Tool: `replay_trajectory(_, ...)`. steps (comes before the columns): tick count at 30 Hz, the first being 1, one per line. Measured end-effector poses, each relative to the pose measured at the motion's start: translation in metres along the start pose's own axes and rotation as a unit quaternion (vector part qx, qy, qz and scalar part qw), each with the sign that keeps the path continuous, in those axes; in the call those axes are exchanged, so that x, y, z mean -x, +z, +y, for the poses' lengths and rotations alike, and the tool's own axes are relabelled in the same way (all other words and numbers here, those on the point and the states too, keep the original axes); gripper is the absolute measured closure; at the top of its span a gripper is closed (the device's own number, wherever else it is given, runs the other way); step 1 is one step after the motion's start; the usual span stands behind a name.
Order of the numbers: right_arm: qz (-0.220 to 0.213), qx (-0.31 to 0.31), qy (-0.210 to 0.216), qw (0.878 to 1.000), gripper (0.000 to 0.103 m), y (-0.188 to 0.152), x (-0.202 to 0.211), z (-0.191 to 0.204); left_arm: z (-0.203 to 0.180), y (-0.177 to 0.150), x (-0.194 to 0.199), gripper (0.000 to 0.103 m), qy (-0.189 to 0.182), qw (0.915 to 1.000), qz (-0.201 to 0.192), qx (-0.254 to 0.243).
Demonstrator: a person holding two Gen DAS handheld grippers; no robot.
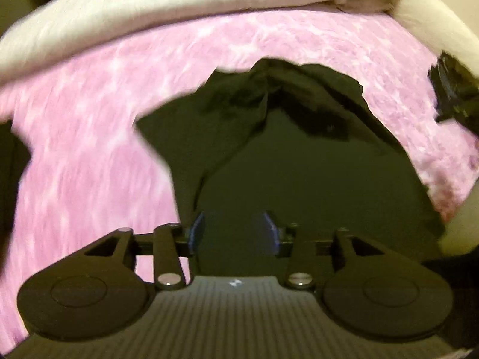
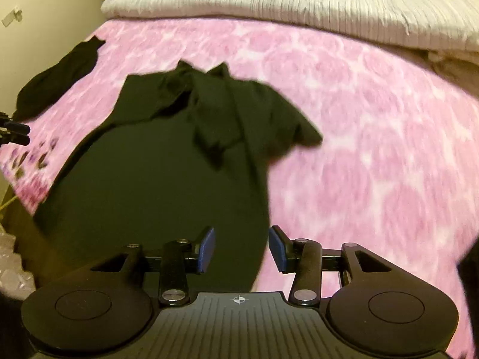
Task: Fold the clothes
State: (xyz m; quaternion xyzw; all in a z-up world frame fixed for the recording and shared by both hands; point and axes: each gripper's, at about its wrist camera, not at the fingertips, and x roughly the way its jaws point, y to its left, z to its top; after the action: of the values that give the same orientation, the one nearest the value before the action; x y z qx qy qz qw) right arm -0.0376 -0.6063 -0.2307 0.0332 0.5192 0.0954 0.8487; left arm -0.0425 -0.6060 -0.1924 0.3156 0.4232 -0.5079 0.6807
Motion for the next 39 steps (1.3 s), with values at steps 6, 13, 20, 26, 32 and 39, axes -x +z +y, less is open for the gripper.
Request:
replay_trajectory(6,-0.022,0.067,0.006,0.998,0.059,0.077,-0.064,-0.027,-0.063,0.073,-0.090,0.058,0.010,0.9776,-0.050,-0.204)
replay_trajectory(13,-0.029,0.085,-0.023,0.996,0.058,0.130,-0.118,-0.038,-0.152,0.077,-0.194,0.058,0.012,0.8559,-0.133,-0.500)
replay_trajectory(20,-0.037,0.046,-0.027,0.998,0.053,0.175,-0.141,-0.049,-0.082,0.093,-0.179,0.100,0.009,0.9136,-0.160,-0.374)
replay_trajectory(26,-0.026,0.099,0.004,0.995,0.052,0.237,-0.210,-0.035,0.108,0.099,-0.109,0.100,0.152,0.9676,-0.166,-0.115)
replay_trajectory(32,0.029,0.104,-0.032,0.994,0.100,0.260,-0.272,-0.015,0.268,0.077,-0.062,0.101,0.327,0.9309,-0.141,0.082)
replay_trajectory(39,-0.111,0.029,-0.081,0.990,0.102,0.278,-0.151,-0.065,0.331,0.079,-0.038,0.101,0.371,0.8990,-0.163,0.167)
